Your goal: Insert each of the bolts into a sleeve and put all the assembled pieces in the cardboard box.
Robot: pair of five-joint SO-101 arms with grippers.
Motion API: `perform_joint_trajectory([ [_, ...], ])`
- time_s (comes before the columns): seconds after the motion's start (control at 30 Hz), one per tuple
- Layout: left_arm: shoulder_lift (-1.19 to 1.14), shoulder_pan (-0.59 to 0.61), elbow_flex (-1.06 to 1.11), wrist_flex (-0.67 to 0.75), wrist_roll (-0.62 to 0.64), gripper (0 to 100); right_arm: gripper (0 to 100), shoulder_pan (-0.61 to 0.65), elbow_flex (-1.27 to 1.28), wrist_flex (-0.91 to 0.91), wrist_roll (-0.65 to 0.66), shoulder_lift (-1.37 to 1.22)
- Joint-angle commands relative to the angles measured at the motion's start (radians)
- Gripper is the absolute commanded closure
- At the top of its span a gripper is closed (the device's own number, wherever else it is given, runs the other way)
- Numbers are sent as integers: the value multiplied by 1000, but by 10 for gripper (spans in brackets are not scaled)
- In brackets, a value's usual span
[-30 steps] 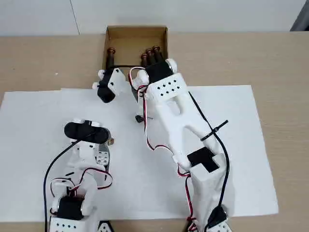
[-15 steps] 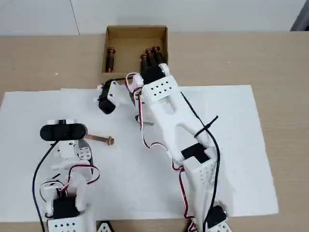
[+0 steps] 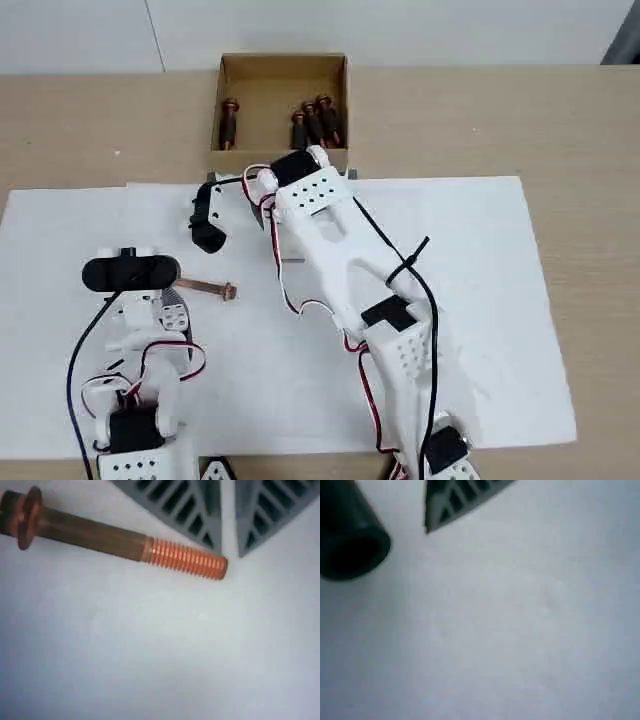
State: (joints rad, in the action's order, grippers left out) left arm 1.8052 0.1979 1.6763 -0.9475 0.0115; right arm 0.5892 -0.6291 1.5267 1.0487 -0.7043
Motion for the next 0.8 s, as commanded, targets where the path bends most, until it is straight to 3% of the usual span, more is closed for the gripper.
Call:
perform_joint_trajectory([
  [0.0,12,5,-4,21,0,994,822,-2,-3,-25,18,-18],
  [0.27,12,5,-4,21,0,994,826,-19,-3,-24,51,-71],
  [0.5,12,5,-4,21,0,994,988,-24,-3,-16,48,-74],
  [0.67,12,5,-4,23,0,994,990,-36,-9,-15,43,-64],
  [0.77,12,5,-4,23,0,994,990,-44,-35,-15,-23,-25],
])
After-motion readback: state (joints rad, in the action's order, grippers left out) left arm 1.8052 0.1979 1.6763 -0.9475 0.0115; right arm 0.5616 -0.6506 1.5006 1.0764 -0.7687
